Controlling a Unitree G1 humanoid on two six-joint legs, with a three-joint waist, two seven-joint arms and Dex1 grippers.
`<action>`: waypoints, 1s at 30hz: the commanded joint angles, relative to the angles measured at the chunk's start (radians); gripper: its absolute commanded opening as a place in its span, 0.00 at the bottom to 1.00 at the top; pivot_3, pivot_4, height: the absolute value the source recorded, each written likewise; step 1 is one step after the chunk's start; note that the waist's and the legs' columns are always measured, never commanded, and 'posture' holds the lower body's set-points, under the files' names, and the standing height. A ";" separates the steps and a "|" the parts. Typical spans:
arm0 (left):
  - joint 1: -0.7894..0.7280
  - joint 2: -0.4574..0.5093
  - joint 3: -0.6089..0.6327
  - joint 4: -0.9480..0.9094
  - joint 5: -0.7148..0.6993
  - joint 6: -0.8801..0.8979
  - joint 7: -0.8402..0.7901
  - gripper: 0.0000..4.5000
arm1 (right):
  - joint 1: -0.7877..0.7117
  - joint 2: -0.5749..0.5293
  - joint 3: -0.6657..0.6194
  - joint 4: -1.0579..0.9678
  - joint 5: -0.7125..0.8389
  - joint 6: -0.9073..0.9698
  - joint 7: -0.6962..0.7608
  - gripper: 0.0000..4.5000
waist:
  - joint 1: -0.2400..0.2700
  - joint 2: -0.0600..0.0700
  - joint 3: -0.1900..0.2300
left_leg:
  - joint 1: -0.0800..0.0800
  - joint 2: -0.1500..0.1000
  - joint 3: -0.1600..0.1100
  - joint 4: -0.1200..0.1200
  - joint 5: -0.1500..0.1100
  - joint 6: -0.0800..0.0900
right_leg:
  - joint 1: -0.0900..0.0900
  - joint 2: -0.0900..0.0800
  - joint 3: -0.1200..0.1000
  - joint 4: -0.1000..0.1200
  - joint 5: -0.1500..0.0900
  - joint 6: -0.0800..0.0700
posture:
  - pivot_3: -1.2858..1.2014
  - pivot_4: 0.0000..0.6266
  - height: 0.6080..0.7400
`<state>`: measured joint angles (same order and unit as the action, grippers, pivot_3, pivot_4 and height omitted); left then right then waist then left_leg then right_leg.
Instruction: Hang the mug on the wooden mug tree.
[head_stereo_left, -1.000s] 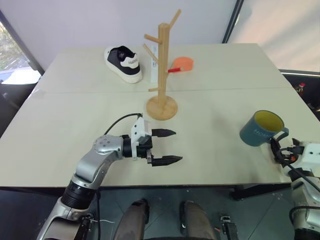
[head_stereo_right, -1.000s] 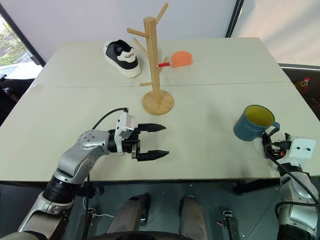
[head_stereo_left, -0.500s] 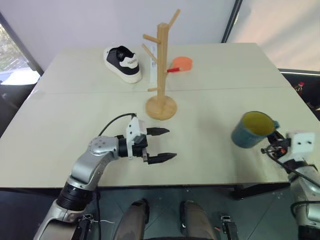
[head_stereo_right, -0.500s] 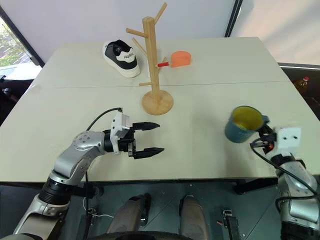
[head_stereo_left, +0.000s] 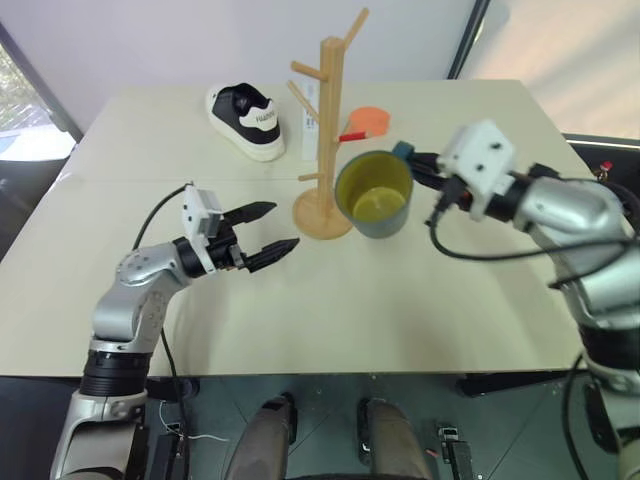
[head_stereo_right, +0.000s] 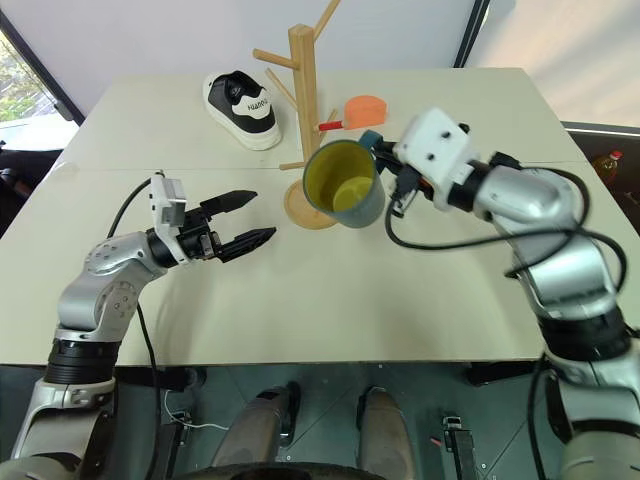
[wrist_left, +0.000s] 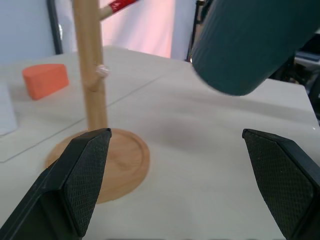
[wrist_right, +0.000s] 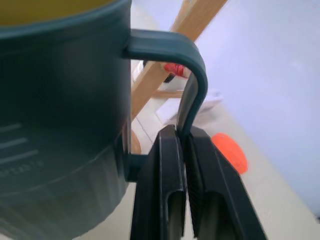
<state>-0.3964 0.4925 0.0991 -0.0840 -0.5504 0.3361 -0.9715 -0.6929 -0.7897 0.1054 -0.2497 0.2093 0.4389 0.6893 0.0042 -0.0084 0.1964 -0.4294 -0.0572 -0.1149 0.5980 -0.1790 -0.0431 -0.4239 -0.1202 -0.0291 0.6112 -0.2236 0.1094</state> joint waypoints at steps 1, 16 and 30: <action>0.005 0.014 0.034 -0.063 -0.029 0.003 0.016 1.00 | -0.092 0.030 0.031 0.133 -0.063 -0.096 0.040 0.02 | 0.002 0.000 0.000 | 0.000 0.000 0.000 0.000 0.000 0.000 | 0.000 0.000 0.000 0.000 0.000 0.001 | 0.52 0.24 1.00; 0.088 0.026 0.072 -0.198 -0.076 0.027 0.098 1.00 | -0.308 0.164 0.064 0.495 -0.153 -0.305 0.146 0.02 | -0.021 0.000 0.000 | 0.004 0.001 0.000 0.000 0.000 0.000 | -0.001 0.003 0.000 0.006 0.001 0.000 | 0.52 0.24 1.00; 0.076 0.037 0.063 -0.191 -0.081 0.022 0.108 1.00 | -0.414 0.264 0.101 0.674 -0.237 -0.358 0.177 0.02 | -0.023 0.000 0.000 | 0.004 0.001 0.000 0.000 0.001 -0.001 | -0.001 0.003 0.000 0.008 0.001 0.000 | 0.52 0.24 1.00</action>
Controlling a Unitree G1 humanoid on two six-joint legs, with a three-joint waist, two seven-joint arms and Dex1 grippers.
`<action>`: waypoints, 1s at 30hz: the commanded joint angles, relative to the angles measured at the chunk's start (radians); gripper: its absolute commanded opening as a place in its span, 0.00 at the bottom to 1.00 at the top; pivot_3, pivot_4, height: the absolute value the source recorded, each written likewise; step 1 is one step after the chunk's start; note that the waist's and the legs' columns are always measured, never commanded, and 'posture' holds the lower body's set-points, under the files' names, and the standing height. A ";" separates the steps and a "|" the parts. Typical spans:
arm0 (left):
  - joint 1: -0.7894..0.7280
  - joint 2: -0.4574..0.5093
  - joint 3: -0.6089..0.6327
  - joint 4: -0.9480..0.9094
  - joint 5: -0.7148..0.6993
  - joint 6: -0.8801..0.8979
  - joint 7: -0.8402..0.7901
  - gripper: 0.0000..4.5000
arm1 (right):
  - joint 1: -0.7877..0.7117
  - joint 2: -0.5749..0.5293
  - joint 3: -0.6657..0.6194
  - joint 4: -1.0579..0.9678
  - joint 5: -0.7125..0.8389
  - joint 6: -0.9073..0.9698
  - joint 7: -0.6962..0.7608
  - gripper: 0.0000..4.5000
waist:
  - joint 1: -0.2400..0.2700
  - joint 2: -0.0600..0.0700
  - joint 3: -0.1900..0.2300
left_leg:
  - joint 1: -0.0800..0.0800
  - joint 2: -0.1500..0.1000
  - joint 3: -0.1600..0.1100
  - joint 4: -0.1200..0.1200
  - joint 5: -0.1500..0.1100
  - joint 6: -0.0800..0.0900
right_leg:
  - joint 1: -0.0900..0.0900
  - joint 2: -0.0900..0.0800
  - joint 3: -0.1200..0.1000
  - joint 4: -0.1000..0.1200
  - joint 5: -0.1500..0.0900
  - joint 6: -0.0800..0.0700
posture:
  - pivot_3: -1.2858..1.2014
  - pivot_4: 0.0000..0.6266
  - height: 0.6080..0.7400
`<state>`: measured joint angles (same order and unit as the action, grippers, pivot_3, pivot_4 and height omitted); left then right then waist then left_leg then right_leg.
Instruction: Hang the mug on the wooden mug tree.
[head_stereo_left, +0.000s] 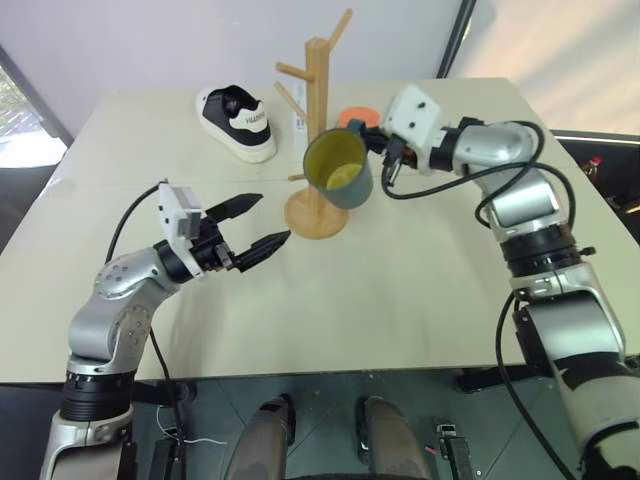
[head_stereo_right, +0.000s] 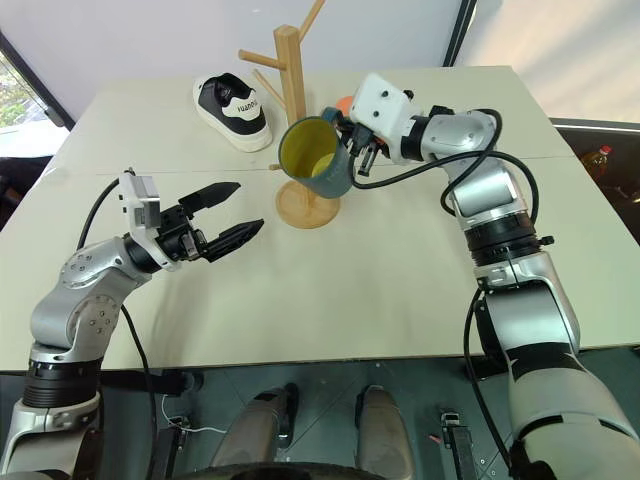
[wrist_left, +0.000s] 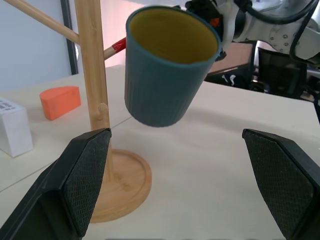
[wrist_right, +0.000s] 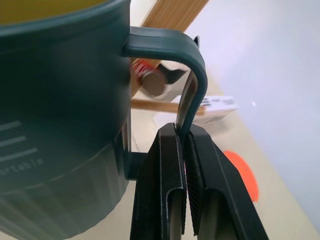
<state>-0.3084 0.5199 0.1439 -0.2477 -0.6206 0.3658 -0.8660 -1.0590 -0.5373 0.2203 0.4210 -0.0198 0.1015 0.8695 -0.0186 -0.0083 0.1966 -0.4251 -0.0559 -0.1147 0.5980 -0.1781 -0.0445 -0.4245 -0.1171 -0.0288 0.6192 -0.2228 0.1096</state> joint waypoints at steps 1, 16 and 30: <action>-0.012 0.010 0.018 -0.027 -0.010 -0.008 0.003 1.00 | -0.053 0.017 -0.016 0.012 -0.010 -0.020 -0.004 0.02 | 0.000 0.000 0.000 | 0.000 0.000 0.000 0.000 0.000 0.000 | 0.000 0.000 0.000 0.000 0.000 0.000 | 0.52 0.24 1.00; 0.007 -0.014 0.052 0.021 0.042 -0.014 0.143 1.00 | 0.051 -0.089 -0.171 -0.067 0.022 -0.025 -0.100 0.80 | 0.010 0.000 0.000 | 0.000 0.000 0.000 0.000 0.001 -0.001 | 0.000 0.000 0.000 0.000 0.000 0.000 | 0.52 0.24 1.00; 0.134 -0.107 0.120 0.310 0.267 -0.241 0.395 1.00 | 0.646 0.069 -0.426 -0.329 0.342 0.074 -0.151 0.80 | 0.003 0.000 0.000 | 0.010 0.001 0.002 0.001 0.001 -0.001 | 0.005 0.000 0.003 0.008 0.000 -0.001 | 0.52 0.24 1.00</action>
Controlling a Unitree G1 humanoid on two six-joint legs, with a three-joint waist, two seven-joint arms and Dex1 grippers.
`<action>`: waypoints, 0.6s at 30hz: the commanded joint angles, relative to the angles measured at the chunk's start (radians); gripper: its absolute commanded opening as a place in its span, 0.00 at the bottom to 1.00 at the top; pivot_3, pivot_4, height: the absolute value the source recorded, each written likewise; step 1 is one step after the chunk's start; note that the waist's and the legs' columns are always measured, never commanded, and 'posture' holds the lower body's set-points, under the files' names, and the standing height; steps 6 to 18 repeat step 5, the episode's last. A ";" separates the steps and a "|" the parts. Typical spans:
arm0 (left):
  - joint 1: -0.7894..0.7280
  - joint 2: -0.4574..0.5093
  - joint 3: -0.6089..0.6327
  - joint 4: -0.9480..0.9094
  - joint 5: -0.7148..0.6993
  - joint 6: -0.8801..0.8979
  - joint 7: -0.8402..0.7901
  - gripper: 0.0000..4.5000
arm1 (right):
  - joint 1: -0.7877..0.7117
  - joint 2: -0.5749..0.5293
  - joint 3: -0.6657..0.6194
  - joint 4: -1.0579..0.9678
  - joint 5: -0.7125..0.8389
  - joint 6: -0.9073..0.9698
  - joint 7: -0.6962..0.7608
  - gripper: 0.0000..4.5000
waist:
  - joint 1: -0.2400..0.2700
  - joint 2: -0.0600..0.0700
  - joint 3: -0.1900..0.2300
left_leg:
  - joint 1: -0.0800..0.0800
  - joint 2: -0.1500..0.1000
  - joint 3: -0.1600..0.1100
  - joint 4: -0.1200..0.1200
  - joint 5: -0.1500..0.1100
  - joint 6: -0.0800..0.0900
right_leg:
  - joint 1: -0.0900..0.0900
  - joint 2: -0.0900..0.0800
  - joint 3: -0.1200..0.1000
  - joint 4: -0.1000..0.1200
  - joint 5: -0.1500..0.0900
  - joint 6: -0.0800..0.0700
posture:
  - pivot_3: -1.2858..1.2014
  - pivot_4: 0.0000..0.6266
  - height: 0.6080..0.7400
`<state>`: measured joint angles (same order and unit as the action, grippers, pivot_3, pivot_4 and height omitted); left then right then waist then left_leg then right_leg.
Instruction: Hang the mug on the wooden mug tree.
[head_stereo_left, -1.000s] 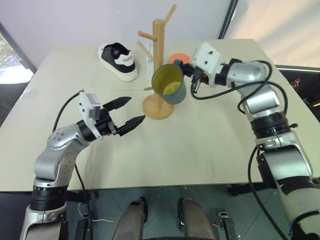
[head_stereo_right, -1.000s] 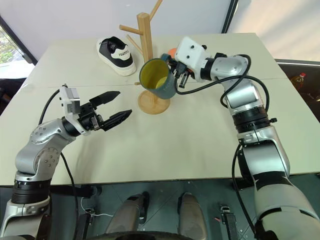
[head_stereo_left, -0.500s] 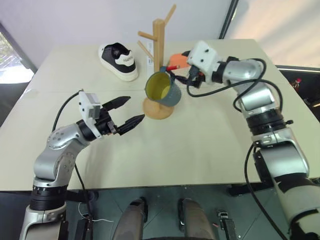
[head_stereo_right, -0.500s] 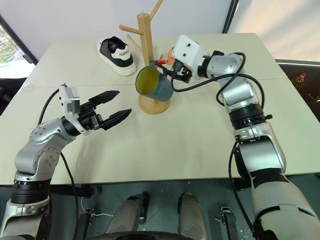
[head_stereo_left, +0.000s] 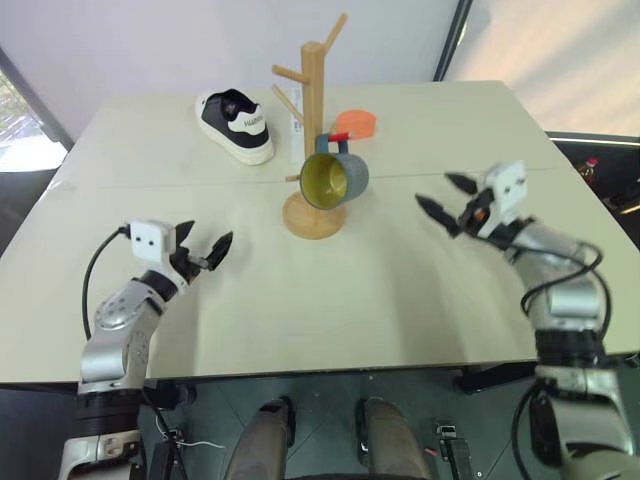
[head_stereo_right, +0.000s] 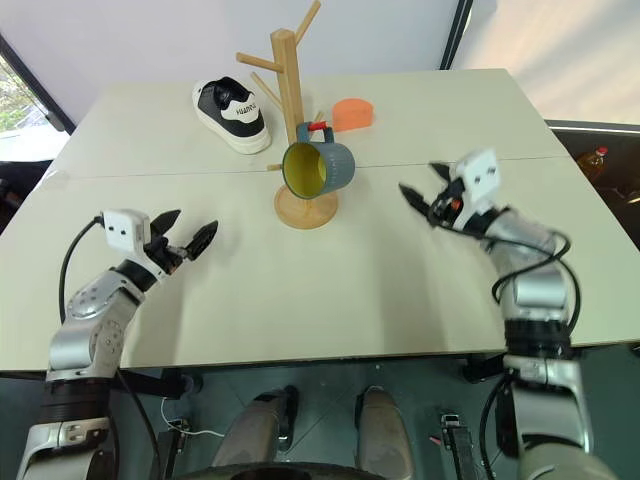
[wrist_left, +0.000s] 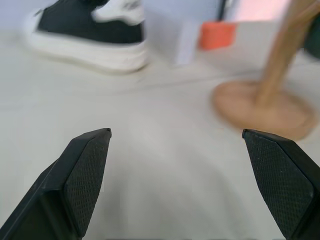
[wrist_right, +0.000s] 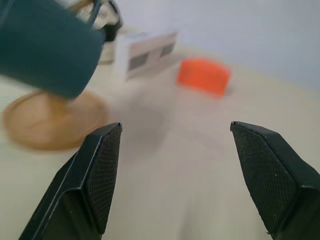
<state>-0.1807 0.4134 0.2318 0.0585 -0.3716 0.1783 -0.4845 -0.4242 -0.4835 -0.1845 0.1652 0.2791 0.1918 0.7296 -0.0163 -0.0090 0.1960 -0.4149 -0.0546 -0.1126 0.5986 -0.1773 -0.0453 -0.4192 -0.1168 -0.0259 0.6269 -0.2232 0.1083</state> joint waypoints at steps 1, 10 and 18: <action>0.017 -0.003 0.035 0.012 0.020 -0.061 0.017 1.00 | 0.035 0.033 -0.018 -0.073 0.052 -0.022 -0.010 0.80 | 0.001 0.000 0.000 | 0.000 0.000 0.000 0.000 0.000 0.000 | 0.000 0.000 0.000 0.000 -0.002 -0.001 | 0.52 0.24 1.00; 0.053 0.000 0.051 0.013 0.011 -0.069 0.019 1.00 | 0.083 0.079 -0.009 -0.056 0.070 -0.040 -0.013 0.80 | 0.002 0.000 0.000 | 0.006 0.001 -0.001 0.002 0.000 -0.001 | 0.008 0.000 0.000 -0.002 -0.002 -0.002 | 0.52 0.24 1.00; 0.053 0.000 0.051 0.013 0.011 -0.069 0.019 1.00 | 0.083 0.079 -0.009 -0.056 0.070 -0.040 -0.013 0.80 | 0.002 0.000 0.000 | 0.006 0.001 -0.001 0.002 0.000 -0.001 | 0.008 0.000 0.000 -0.002 -0.002 -0.002 | 0.52 0.24 1.00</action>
